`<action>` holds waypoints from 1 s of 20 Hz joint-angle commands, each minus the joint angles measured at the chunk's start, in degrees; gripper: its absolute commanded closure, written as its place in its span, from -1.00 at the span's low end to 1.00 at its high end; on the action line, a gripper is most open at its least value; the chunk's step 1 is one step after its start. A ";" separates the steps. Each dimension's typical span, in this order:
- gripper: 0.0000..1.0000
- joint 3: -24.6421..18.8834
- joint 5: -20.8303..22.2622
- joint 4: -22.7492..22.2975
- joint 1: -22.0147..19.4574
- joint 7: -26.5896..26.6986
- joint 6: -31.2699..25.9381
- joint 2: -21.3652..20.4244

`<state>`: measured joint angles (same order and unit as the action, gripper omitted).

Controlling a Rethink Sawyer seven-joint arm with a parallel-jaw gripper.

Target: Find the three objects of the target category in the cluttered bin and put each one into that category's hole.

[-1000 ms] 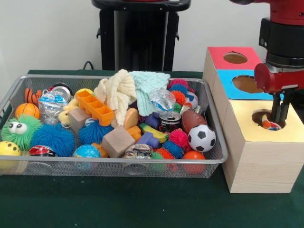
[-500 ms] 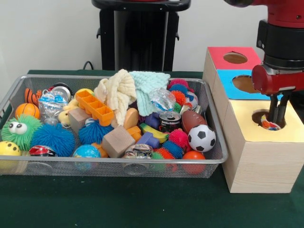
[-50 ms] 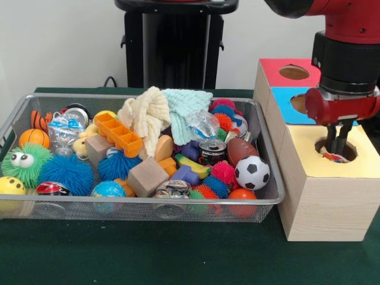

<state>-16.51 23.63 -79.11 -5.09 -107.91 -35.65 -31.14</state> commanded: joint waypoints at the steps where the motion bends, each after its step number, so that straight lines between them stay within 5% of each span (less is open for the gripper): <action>1: 1.00 -1.00 4.39 0.75 -1.91 5.94 -0.91 3.75; 20: 1.00 0.39 6.08 2.00 -0.40 1.88 0.29 4.88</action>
<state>-16.50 26.15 -78.35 -5.17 -107.91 -35.64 -28.88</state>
